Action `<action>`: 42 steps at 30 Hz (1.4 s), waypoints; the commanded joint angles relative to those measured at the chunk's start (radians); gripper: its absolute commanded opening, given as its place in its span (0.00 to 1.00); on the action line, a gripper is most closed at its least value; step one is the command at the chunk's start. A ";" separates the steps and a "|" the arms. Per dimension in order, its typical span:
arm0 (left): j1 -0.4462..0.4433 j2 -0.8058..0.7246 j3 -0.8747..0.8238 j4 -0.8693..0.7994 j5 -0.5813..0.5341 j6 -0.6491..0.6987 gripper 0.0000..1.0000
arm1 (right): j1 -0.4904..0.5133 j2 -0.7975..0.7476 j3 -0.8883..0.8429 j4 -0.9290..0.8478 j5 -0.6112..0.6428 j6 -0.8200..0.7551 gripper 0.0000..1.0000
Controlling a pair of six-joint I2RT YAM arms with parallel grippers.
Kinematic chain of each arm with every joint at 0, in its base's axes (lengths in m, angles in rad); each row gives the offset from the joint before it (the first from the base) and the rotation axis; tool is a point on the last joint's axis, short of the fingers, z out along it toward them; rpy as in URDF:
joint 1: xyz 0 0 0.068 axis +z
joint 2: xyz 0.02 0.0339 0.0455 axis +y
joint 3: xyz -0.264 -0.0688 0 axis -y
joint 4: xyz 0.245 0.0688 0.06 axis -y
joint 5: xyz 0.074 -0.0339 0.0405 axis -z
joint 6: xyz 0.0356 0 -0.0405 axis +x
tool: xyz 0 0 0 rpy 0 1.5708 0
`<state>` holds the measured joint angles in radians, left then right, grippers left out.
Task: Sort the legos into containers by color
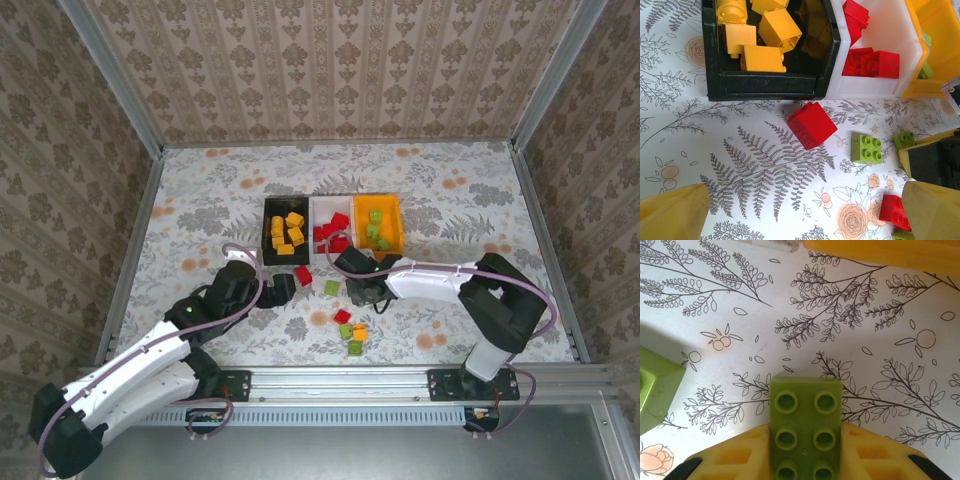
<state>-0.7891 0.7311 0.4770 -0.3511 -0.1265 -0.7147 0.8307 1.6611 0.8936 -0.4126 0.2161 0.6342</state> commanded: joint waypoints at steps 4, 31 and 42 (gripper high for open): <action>0.012 0.001 0.000 0.011 0.013 0.006 1.00 | -0.026 -0.137 -0.030 0.003 -0.014 -0.046 0.29; 0.017 0.117 0.089 0.016 0.096 0.077 1.00 | -0.349 0.138 0.483 -0.093 0.004 -0.168 0.60; -0.066 0.375 0.228 0.050 0.125 0.183 0.97 | -0.317 -0.143 0.302 -0.058 -0.052 -0.127 0.75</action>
<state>-0.8089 1.0325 0.6346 -0.3283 -0.0086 -0.6044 0.5030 1.6100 1.2591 -0.4679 0.1822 0.4793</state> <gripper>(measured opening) 0.982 0.745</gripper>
